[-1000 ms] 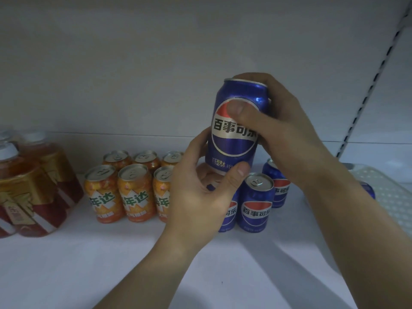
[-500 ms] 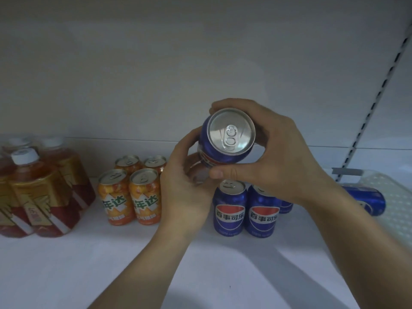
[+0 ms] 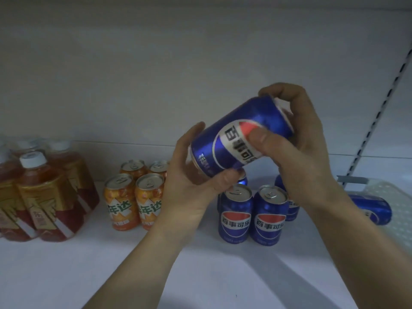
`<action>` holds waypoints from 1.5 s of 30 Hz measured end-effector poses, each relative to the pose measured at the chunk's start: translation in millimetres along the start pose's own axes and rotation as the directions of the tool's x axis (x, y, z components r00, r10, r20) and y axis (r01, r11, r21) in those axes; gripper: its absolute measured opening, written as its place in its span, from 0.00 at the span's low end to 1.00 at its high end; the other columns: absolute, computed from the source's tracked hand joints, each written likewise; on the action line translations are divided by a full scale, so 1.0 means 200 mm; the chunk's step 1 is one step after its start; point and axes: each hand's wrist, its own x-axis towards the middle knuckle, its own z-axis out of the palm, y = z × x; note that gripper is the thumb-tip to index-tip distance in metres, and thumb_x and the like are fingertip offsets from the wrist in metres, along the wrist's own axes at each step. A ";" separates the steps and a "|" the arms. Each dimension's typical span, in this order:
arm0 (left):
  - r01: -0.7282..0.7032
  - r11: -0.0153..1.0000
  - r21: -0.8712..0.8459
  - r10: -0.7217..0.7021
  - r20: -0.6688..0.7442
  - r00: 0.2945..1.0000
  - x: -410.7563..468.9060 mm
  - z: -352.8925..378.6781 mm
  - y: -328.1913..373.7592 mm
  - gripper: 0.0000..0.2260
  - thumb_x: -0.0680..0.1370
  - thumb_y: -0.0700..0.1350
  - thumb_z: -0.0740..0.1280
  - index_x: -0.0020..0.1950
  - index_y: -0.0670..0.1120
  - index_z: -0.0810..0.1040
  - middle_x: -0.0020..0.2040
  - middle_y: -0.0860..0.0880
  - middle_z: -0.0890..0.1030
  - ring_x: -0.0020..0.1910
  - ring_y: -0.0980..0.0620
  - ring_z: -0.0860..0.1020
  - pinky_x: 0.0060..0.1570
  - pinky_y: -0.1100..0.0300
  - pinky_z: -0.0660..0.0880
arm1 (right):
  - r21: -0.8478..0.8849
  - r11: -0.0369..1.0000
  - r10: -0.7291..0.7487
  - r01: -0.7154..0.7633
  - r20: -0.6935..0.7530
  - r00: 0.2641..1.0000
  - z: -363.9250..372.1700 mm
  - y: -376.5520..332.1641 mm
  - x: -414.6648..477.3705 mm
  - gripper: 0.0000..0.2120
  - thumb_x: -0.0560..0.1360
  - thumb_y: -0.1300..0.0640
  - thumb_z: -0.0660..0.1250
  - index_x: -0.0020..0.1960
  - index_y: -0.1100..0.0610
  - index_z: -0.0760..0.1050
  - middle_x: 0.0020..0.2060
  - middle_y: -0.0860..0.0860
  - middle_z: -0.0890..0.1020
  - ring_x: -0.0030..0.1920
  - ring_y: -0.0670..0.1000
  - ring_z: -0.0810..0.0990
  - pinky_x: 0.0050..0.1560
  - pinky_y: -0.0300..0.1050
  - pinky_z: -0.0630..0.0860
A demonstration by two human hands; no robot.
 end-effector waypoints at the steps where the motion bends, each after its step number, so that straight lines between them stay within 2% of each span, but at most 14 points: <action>1: -0.028 1.000 0.007 0.028 0.007 1.000 -0.01 0.01 0.02 0.37 0.63 0.39 0.81 0.69 0.47 0.71 0.55 0.49 0.85 0.51 0.47 0.85 0.42 0.59 0.81 | 0.030 0.998 0.056 -0.054 -0.040 0.998 0.00 0.01 0.00 0.22 0.72 0.52 0.72 0.63 0.53 0.70 0.51 0.47 0.83 0.50 0.50 0.85 0.45 0.43 0.82; 4: -0.139 0.986 0.092 0.148 -0.105 0.983 -0.05 0.06 0.06 0.31 0.63 0.39 0.79 0.64 0.46 0.73 0.53 0.52 0.85 0.49 0.52 0.85 0.41 0.63 0.81 | -0.141 0.973 0.179 -0.185 -0.057 0.982 -0.01 0.03 0.01 0.13 0.82 0.44 0.61 0.61 0.49 0.74 0.46 0.39 0.83 0.45 0.41 0.82 0.39 0.36 0.77; 6: -0.214 0.956 0.202 0.241 -0.118 0.963 -0.07 0.08 0.07 0.32 0.62 0.42 0.78 0.64 0.49 0.73 0.55 0.53 0.83 0.53 0.53 0.84 0.43 0.65 0.81 | -0.168 0.938 0.289 -0.304 -0.104 0.952 -0.01 0.04 0.01 0.15 0.87 0.45 0.52 0.55 0.45 0.77 0.39 0.37 0.83 0.39 0.38 0.81 0.35 0.33 0.77; 8: -0.264 0.924 0.278 0.304 -0.111 0.946 -0.08 0.09 0.08 0.33 0.62 0.44 0.79 0.65 0.50 0.72 0.59 0.53 0.80 0.56 0.54 0.83 0.45 0.66 0.80 | -0.036 0.889 0.448 -0.457 -0.142 0.883 0.00 0.05 0.02 0.15 0.86 0.47 0.53 0.52 0.44 0.79 0.46 0.42 0.86 0.46 0.44 0.84 0.42 0.39 0.82; 11: -0.320 0.905 0.280 0.363 -0.118 0.924 -0.09 0.10 0.09 0.33 0.63 0.46 0.80 0.65 0.48 0.72 0.59 0.55 0.79 0.57 0.58 0.82 0.47 0.67 0.80 | 0.186 0.766 0.640 -0.615 -0.134 0.757 0.01 0.05 0.04 0.16 0.84 0.47 0.60 0.60 0.55 0.80 0.51 0.56 0.87 0.49 0.56 0.85 0.53 0.55 0.81; 13: -0.339 0.901 0.272 0.383 -0.128 0.915 -0.09 0.11 0.10 0.33 0.63 0.46 0.82 0.65 0.47 0.73 0.58 0.55 0.80 0.57 0.57 0.82 0.48 0.66 0.80 | 0.202 0.717 0.693 -0.667 -0.109 0.712 0.00 0.05 0.04 0.18 0.84 0.47 0.60 0.61 0.60 0.79 0.44 0.58 0.85 0.45 0.58 0.82 0.47 0.52 0.78; 17: -0.328 0.896 0.298 0.384 -0.153 0.911 -0.09 0.12 0.09 0.32 0.63 0.46 0.80 0.64 0.45 0.74 0.58 0.51 0.81 0.57 0.55 0.82 0.48 0.66 0.80 | 0.177 0.673 0.735 -0.718 -0.052 0.676 -0.01 0.03 0.03 0.16 0.84 0.49 0.59 0.48 0.59 0.79 0.33 0.56 0.80 0.42 0.60 0.72 0.35 0.46 0.70; 22: -0.195 0.960 0.202 0.236 -0.204 0.950 -0.06 0.11 0.06 0.28 0.66 0.48 0.79 0.64 0.46 0.75 0.54 0.51 0.84 0.52 0.55 0.84 0.45 0.67 0.80 | 0.107 0.710 0.704 -0.696 -0.084 0.705 -0.08 0.03 0.05 0.17 0.83 0.46 0.62 0.52 0.59 0.79 0.33 0.54 0.79 0.26 0.48 0.70 0.25 0.39 0.68; 26: -0.065 0.978 0.200 0.109 -0.215 0.971 -0.06 0.10 0.04 0.25 0.65 0.53 0.75 0.61 0.50 0.78 0.52 0.54 0.86 0.50 0.58 0.85 0.44 0.69 0.79 | 0.082 0.833 0.554 -0.548 -0.106 0.826 -0.15 0.00 0.09 0.13 0.81 0.47 0.67 0.51 0.56 0.84 0.36 0.52 0.79 0.28 0.48 0.69 0.27 0.39 0.69; 29: 0.018 0.972 0.234 0.026 -0.183 0.983 -0.06 0.10 0.01 0.28 0.64 0.57 0.75 0.62 0.50 0.78 0.53 0.54 0.86 0.52 0.55 0.85 0.45 0.61 0.82 | -0.011 0.891 0.448 -0.453 -0.131 0.884 -0.17 -0.02 0.08 0.14 0.80 0.47 0.69 0.53 0.56 0.85 0.39 0.56 0.77 0.30 0.50 0.68 0.29 0.40 0.68; 35: 0.112 0.942 0.315 -0.095 -0.067 0.993 -0.08 0.12 -0.03 0.25 0.65 0.56 0.75 0.61 0.53 0.78 0.51 0.57 0.86 0.50 0.59 0.85 0.46 0.65 0.81 | -0.227 0.908 0.296 -0.352 -0.246 0.923 -0.16 -0.08 0.07 0.10 0.76 0.42 0.71 0.50 0.47 0.84 0.40 0.43 0.87 0.38 0.41 0.83 0.39 0.40 0.76; 39: 0.155 0.917 0.368 -0.141 -0.063 0.988 -0.08 0.12 -0.07 0.25 0.65 0.56 0.75 0.61 0.55 0.77 0.52 0.60 0.85 0.51 0.62 0.84 0.45 0.67 0.81 | -0.255 0.912 0.257 -0.322 -0.257 0.932 -0.16 -0.10 0.08 0.21 0.63 0.36 0.72 0.52 0.45 0.84 0.44 0.43 0.88 0.41 0.39 0.84 0.37 0.32 0.76; 43: 0.176 0.903 0.392 -0.162 -0.069 0.984 -0.09 0.13 -0.08 0.30 0.62 0.58 0.76 0.63 0.55 0.77 0.54 0.59 0.85 0.52 0.60 0.84 0.49 0.60 0.82 | -0.307 0.905 0.239 -0.294 -0.204 0.949 -0.17 -0.13 0.08 0.25 0.62 0.36 0.72 0.55 0.45 0.83 0.46 0.41 0.88 0.43 0.38 0.85 0.41 0.32 0.76; 45: 0.181 0.909 0.375 -0.161 -0.084 0.983 -0.10 0.14 -0.09 0.29 0.60 0.58 0.76 0.61 0.57 0.77 0.54 0.60 0.85 0.52 0.61 0.84 0.49 0.61 0.82 | -0.332 0.891 0.258 -0.308 -0.185 0.948 -0.17 -0.14 0.09 0.24 0.63 0.37 0.73 0.56 0.45 0.83 0.47 0.42 0.88 0.38 0.35 0.83 0.39 0.32 0.74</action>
